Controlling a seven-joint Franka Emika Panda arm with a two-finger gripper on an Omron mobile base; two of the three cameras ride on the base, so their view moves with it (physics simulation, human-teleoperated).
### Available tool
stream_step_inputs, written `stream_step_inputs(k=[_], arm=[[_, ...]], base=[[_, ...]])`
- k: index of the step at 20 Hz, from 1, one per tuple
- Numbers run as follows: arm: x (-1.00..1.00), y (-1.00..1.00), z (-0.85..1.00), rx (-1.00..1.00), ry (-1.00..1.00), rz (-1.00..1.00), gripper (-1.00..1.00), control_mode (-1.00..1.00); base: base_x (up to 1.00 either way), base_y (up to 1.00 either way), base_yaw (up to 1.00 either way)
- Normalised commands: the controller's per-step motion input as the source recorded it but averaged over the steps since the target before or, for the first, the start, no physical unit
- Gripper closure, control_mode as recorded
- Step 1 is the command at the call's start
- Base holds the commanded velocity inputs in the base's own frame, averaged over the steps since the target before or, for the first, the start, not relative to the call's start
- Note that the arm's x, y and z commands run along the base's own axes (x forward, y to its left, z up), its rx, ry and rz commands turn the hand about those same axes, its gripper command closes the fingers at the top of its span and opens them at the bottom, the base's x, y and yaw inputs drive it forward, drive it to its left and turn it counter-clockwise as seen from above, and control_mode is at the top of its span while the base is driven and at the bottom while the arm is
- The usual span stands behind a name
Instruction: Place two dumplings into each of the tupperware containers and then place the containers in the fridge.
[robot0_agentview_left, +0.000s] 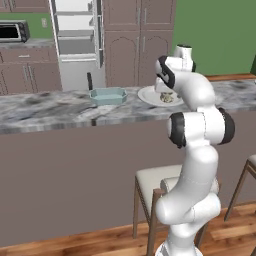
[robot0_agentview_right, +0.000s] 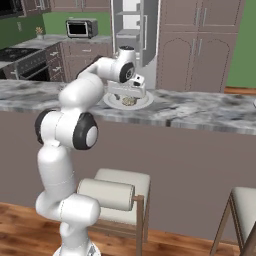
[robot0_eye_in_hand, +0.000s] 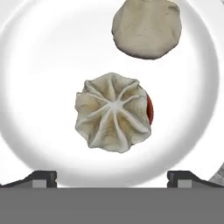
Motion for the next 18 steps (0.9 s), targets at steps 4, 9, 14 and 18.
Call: stream_step_inputs(k=[4, 9, 14, 18], arm=[[0.33, 0.0, -0.28, 0.0, 0.0, 0.0, -1.0, -1.0], [0.32, 0.0, -0.21, 0.0, 0.0, 0.0, -1.0, -1.0], [0.32, 0.0, -0.1, 0.0, 0.0, 0.0, -1.0, -1.0], [0.19, 0.0, -0.07, 0.0, 0.0, 0.0, -1.0, -1.0]], base=[[0.0, 0.0, 0.0], [0.0, 0.0, 0.0], [0.0, 0.0, 0.0], [0.0, 0.0, 0.0]])
